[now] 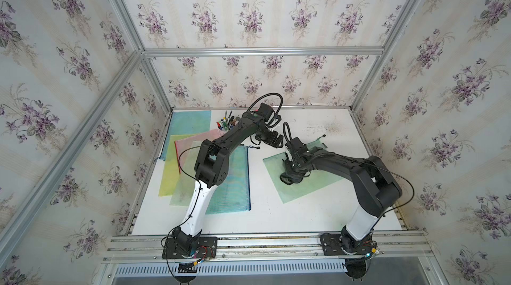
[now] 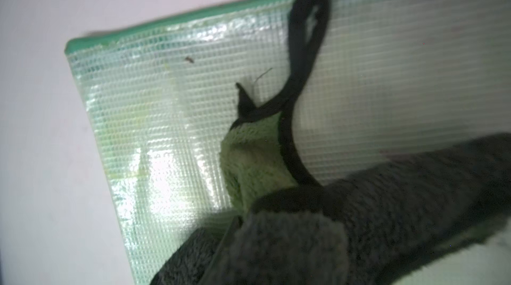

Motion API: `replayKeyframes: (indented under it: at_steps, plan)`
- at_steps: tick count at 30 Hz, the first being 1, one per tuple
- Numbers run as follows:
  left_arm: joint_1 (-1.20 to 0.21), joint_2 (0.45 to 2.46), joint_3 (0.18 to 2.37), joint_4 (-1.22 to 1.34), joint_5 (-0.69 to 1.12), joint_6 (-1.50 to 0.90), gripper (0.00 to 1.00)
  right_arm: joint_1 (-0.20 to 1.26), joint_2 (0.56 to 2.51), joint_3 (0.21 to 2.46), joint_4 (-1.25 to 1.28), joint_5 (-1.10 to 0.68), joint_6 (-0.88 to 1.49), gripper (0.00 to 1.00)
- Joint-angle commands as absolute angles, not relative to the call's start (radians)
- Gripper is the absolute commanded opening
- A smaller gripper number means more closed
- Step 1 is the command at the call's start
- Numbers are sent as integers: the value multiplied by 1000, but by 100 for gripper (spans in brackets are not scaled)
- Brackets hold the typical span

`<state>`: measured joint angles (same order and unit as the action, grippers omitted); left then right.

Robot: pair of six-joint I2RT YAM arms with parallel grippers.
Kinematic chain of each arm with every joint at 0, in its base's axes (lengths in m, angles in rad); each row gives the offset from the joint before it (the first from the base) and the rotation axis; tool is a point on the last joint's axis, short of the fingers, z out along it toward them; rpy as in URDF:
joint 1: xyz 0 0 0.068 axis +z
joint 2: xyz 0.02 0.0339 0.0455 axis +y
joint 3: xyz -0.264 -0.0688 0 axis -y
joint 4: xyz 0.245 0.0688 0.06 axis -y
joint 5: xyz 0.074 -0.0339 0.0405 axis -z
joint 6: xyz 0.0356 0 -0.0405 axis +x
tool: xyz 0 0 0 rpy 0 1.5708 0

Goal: Wipe the document bag
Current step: Move the document bag to the center of the board.

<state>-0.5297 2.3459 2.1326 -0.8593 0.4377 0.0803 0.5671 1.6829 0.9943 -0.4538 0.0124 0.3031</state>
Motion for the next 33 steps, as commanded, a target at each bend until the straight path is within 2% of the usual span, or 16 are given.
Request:
replayKeyframes:
  at_steps: [1, 7, 13, 17, 21, 24, 26, 29, 31, 33]
  plan:
    - [-535, 2360, 2131, -861, 462, 119, 96, 523, 1543, 990, -518, 109, 306, 24]
    - [-584, 2409, 2127, -854, 493, 115, 96, 438, 1336, 1002, -483, 220, 371, 26]
    - [-622, 2460, 2126, -824, 459, 75, 96, 226, 1367, 951, -557, 270, 458, 26]
    - [-629, 2493, 2144, -825, 478, 53, 94, 168, 1411, 907, -481, 257, 438, 26]
    - [-679, 2496, 2118, -833, 466, 69, 88, 154, 1559, 930, -463, 207, 433, 25]
    - [-717, 2495, 2077, -842, 442, 74, 78, 156, 1627, 923, -422, 126, 454, 24]
    - [-732, 2495, 2044, -843, 417, 59, 67, 156, 1645, 904, -389, 89, 462, 24]
    - [-737, 2487, 2003, -839, 364, 3, 39, 156, 1648, 891, -365, 74, 460, 24]
    - [-728, 2465, 1965, -821, 328, -42, 26, 156, 1640, 894, -359, 63, 452, 24]
    - [-716, 2424, 1912, -798, 312, -101, 19, 161, 1627, 910, -366, 57, 442, 24]
